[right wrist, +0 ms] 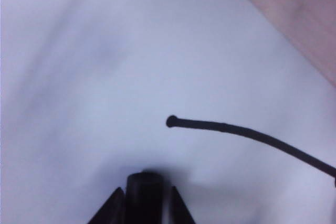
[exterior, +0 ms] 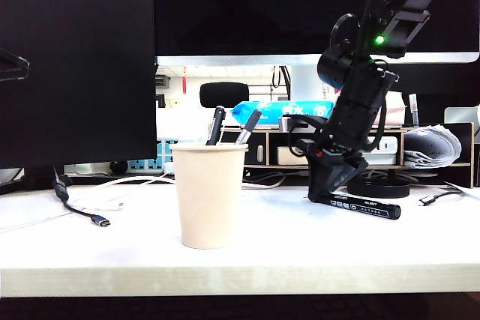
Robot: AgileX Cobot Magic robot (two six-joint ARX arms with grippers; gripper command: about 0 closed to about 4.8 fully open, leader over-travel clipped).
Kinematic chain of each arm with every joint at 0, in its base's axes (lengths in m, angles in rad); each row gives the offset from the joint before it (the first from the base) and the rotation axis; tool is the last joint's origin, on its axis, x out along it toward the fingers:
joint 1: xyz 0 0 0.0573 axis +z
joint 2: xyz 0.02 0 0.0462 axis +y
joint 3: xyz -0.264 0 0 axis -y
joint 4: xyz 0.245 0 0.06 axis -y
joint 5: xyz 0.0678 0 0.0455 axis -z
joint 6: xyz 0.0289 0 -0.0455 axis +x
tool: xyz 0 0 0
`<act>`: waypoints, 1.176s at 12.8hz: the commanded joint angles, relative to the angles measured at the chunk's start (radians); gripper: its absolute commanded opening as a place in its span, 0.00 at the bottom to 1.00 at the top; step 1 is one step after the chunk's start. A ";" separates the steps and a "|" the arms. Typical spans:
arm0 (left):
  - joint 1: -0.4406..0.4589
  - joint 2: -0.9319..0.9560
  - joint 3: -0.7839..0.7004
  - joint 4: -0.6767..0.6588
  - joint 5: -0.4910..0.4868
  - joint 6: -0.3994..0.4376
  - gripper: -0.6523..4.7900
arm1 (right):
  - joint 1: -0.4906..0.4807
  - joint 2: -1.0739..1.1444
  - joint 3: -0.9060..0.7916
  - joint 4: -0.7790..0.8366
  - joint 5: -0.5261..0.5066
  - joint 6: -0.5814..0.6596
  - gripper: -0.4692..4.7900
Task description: Pick up the marker and insert it into the paper cup.
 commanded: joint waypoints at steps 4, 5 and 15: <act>-0.001 0.000 0.001 0.006 0.003 0.004 0.11 | 0.002 0.021 0.002 0.007 0.000 0.010 0.28; -0.001 0.000 0.001 0.006 0.003 0.004 0.11 | 0.002 0.021 0.002 0.006 0.003 0.010 0.26; -0.001 0.000 0.001 0.006 0.003 0.004 0.11 | 0.002 0.021 0.003 -0.009 0.015 0.010 0.18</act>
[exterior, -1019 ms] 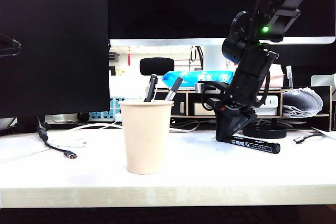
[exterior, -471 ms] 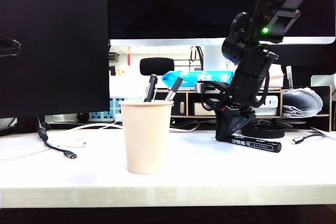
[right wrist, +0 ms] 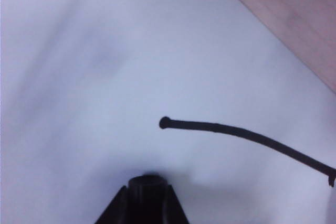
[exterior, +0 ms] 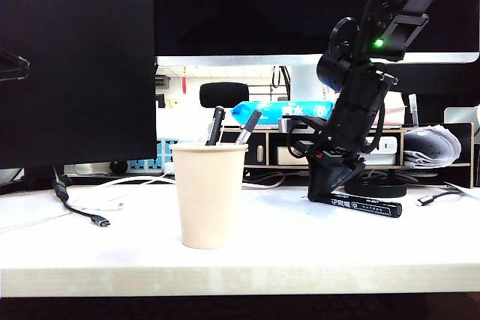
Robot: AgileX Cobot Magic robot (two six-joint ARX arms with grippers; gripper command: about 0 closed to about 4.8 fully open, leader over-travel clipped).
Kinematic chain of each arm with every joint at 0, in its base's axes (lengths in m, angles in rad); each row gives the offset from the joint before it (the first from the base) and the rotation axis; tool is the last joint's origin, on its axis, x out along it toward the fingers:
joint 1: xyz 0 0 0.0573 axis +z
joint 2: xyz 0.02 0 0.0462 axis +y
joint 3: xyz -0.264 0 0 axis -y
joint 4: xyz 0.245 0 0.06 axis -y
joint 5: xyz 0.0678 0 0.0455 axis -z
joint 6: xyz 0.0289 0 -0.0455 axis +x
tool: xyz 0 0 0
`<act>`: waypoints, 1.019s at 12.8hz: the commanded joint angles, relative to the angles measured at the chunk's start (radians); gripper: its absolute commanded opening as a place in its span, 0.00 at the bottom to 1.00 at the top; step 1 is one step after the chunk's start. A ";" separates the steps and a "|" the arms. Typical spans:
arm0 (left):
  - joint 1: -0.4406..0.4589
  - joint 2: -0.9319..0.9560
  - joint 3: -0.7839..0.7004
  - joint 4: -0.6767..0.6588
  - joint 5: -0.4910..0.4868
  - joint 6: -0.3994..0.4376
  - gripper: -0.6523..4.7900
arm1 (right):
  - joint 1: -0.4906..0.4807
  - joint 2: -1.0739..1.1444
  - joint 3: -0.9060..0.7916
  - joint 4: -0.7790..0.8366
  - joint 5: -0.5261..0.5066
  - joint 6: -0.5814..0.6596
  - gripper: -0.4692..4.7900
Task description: Pick up the marker and insert it into the paper cup.
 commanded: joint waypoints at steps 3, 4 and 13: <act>-0.001 0.000 0.001 0.006 0.003 0.004 0.11 | 0.002 0.010 0.003 -0.048 0.021 0.004 0.18; -0.001 0.000 0.001 0.006 0.003 0.004 0.11 | 0.002 0.008 0.012 -0.069 0.021 0.004 0.18; -0.001 0.000 0.001 0.006 0.002 0.004 0.11 | 0.002 -0.096 0.164 -0.154 -0.095 0.058 0.18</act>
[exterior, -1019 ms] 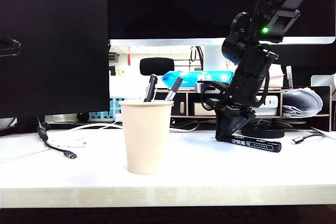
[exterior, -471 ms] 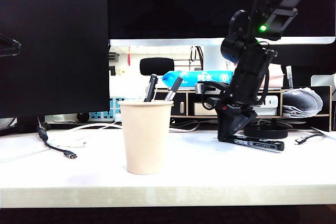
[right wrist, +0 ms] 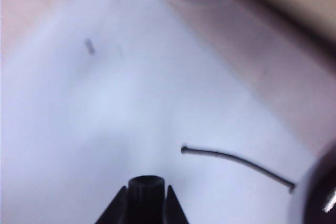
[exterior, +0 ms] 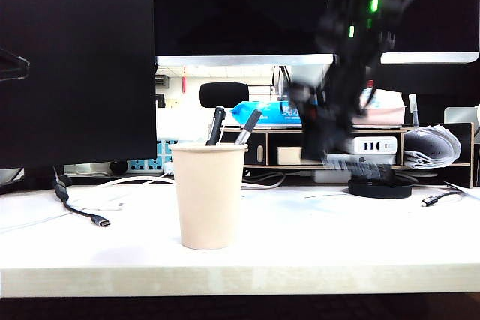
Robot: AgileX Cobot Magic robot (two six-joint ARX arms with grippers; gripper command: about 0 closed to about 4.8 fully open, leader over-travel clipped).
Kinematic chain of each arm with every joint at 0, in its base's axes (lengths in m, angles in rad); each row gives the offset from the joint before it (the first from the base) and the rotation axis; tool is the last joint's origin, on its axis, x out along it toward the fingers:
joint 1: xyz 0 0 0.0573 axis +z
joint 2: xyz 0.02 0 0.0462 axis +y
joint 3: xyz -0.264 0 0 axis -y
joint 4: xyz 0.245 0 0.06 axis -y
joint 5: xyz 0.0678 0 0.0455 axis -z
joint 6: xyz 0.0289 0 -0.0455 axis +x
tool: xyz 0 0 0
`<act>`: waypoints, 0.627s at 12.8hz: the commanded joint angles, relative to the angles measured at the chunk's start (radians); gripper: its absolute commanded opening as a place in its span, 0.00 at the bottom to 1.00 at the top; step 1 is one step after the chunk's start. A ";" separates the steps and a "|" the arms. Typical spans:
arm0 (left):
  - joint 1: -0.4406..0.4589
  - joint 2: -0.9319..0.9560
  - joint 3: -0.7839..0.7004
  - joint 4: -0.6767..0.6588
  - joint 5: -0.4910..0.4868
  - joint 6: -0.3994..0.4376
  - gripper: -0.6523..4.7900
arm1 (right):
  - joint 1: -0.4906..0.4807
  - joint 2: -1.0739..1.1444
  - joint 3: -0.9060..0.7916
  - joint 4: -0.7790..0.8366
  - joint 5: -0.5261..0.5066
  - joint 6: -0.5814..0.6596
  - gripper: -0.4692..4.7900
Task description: Pick up the marker and insert it into the paper cup.
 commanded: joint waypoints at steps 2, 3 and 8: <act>-0.001 0.000 0.001 0.006 0.002 0.004 0.11 | 0.001 -0.099 0.014 0.025 -0.086 0.052 0.18; 0.000 0.000 0.001 0.006 0.003 0.004 0.11 | 0.001 -0.130 0.014 0.033 -0.146 0.058 0.18; 0.000 0.000 0.001 0.006 0.003 0.004 0.11 | 0.022 -0.230 0.014 0.177 -0.587 0.206 0.18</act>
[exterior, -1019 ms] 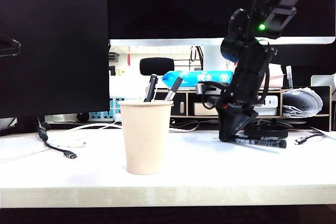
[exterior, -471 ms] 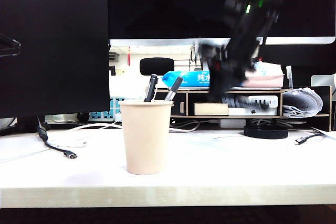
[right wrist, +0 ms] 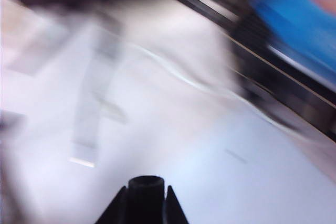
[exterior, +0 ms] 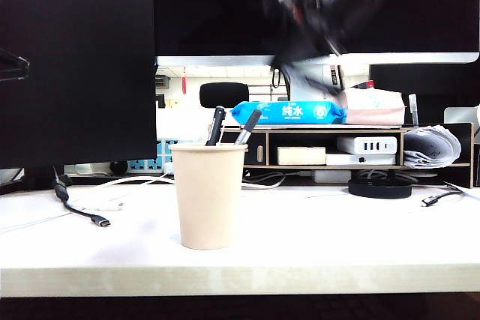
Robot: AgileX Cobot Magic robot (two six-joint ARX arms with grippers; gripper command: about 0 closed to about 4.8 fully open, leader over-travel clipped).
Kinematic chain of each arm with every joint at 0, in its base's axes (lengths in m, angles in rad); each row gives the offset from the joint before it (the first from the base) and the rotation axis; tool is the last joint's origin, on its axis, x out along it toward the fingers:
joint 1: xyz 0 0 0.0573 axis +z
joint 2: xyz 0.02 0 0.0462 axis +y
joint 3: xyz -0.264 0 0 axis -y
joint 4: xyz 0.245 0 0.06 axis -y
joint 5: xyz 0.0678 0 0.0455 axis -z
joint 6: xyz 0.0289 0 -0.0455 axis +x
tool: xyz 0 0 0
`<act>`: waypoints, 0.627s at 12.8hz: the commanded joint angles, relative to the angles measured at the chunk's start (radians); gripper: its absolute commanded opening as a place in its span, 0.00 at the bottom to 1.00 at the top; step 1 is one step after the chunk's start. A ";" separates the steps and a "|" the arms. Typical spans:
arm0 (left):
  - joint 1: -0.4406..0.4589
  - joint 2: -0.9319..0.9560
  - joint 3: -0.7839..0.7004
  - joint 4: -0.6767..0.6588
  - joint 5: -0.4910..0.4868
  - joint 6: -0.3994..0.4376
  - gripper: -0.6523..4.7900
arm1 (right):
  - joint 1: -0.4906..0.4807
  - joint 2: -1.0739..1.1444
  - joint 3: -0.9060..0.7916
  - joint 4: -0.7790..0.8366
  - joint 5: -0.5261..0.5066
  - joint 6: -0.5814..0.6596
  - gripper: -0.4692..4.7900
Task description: Pick up the marker and insert it into the paper cup.
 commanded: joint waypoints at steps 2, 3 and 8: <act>0.000 0.000 0.001 0.006 0.003 0.004 0.11 | 0.056 -0.035 0.005 0.109 -0.240 0.040 0.18; 0.000 0.000 0.001 0.006 0.003 0.004 0.11 | 0.068 -0.035 0.005 0.117 -0.274 0.040 0.18; 0.000 0.000 0.001 0.006 0.003 0.004 0.11 | 0.205 -0.035 0.004 0.214 -0.349 0.039 0.18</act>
